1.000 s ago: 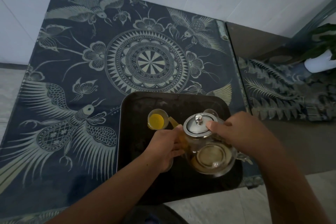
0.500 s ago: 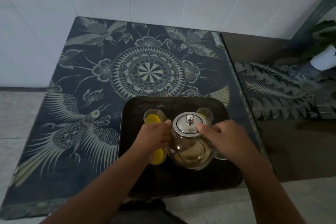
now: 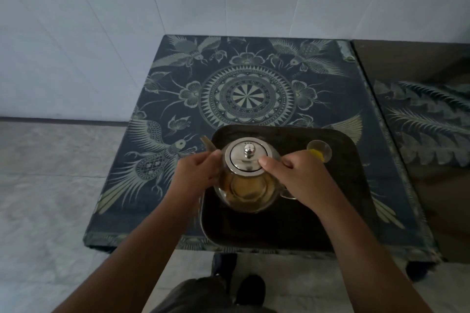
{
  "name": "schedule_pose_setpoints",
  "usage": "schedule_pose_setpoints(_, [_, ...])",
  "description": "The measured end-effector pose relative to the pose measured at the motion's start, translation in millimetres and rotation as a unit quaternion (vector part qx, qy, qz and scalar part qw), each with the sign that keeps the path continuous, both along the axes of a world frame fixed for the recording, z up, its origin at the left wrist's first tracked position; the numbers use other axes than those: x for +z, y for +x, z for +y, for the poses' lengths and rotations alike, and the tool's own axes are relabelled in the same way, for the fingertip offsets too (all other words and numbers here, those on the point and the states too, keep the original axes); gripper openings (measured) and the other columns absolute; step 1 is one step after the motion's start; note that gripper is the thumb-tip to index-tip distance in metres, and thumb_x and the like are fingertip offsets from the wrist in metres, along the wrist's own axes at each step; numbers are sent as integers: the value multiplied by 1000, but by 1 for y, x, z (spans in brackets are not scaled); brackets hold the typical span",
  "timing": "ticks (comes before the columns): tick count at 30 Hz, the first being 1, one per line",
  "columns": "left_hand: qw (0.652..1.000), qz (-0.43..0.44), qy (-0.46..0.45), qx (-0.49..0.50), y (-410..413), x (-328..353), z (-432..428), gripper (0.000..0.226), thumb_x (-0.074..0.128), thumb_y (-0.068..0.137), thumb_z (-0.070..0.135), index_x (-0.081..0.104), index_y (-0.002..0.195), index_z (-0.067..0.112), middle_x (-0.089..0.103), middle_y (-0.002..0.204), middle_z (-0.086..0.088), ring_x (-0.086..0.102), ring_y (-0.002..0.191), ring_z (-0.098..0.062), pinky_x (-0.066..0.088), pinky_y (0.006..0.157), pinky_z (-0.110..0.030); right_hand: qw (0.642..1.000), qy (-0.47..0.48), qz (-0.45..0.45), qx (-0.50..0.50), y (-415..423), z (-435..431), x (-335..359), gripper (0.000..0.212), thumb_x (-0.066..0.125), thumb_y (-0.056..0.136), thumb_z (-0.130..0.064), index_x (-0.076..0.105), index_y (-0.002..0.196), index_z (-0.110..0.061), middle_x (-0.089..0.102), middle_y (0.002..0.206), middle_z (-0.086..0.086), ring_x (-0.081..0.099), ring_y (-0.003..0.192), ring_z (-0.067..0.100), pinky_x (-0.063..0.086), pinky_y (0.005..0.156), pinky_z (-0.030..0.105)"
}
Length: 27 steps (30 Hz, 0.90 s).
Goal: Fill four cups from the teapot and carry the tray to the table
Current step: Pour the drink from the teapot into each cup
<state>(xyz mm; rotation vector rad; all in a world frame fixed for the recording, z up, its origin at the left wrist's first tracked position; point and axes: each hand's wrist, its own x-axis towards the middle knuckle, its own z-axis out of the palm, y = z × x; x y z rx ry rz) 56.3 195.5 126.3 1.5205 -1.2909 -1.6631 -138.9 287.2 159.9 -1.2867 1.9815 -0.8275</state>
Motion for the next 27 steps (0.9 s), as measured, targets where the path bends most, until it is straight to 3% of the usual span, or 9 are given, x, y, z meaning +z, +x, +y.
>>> schedule_pose_setpoints(4, [999,-16,-25,25,28,1,-8,29,65,98,28,80,73,28,77,84,-13,70,79,-20,55,72,-34,999,-22,1,27,24,-11,-7,63,63,86,-59,45,53,-9,35,48,1,34,43,10,29,49,32])
schedule_pose_setpoints(10, [999,-1,-40,14,68,1,-44,26,64,99,24,80,79,24,78,92,-16,70,81,-19,53,71,-30,1000,-18,-4,10,67,-42,-16,71,63,86,-60,54,65,7,49,53,8,44,47,13,34,50,29])
schedule_pose_setpoints(14, [999,2,-38,-10,95,-6,-78,18,62,100,22,79,93,20,79,86,-9,71,74,-9,52,68,-25,1000,-19,-14,-20,102,-67,-26,69,64,87,-57,52,62,6,50,51,12,44,46,13,33,47,24])
schedule_pose_setpoints(17, [999,-12,-36,-34,117,-18,-106,17,62,100,21,78,96,15,77,83,-5,69,68,-6,51,70,-26,999,-4,-31,-39,130,-86,-40,69,64,86,-59,52,59,3,46,50,15,42,46,14,34,50,29])
schedule_pose_setpoints(19, [998,-29,-30,-50,131,-28,-125,17,64,98,22,79,98,15,77,83,-2,69,71,-10,53,73,-30,998,14,-36,-50,146,-97,-51,73,62,86,-63,56,64,7,53,53,22,44,43,15,37,50,32])
schedule_pose_setpoints(24, [995,-43,-12,-90,148,-49,-163,16,64,97,19,77,106,13,78,91,-4,71,80,-13,53,76,-28,992,81,-71,-73,185,-115,-68,63,59,91,-55,66,69,4,66,54,15,60,41,13,53,53,25])
schedule_pose_setpoints(27, [991,-47,-5,-122,153,-61,-181,14,65,97,16,76,105,14,77,89,-1,72,74,-5,51,72,-22,986,105,-92,-90,203,-123,-79,58,58,94,-50,65,65,0,67,54,12,62,43,14,54,53,22])
